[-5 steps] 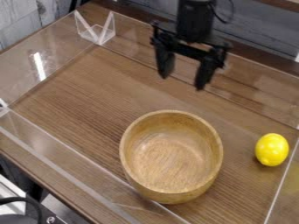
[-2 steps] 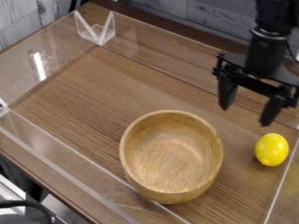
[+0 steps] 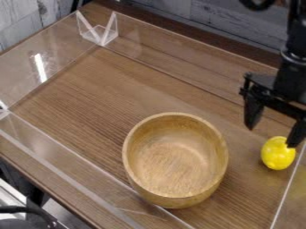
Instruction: Put the lemon in the brown bowl
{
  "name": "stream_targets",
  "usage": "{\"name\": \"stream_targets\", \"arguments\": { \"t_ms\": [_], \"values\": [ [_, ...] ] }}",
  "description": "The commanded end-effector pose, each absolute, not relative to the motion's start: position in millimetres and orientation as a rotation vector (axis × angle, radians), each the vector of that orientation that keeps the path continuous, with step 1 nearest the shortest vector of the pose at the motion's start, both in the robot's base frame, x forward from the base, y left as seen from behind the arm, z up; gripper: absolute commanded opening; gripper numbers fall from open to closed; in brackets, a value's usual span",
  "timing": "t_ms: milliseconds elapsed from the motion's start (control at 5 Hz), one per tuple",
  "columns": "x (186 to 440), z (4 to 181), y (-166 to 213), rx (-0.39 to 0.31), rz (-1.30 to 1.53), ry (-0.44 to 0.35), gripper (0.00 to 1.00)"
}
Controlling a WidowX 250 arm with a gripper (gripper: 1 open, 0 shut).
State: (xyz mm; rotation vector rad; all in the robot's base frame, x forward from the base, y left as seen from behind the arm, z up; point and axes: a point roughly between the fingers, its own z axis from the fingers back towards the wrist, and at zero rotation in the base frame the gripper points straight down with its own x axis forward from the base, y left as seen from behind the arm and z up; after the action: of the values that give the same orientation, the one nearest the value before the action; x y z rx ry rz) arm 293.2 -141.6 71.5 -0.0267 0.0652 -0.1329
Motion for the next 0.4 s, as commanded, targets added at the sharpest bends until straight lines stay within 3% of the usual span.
{"name": "stream_targets", "arguments": {
  "t_ms": [0,200],
  "values": [
    [307,76.2,-154,-0.056,-0.134,-0.003,1.00],
    [310,64.6,-158,-0.058,-0.132,-0.009,1.00]
  ]
}}
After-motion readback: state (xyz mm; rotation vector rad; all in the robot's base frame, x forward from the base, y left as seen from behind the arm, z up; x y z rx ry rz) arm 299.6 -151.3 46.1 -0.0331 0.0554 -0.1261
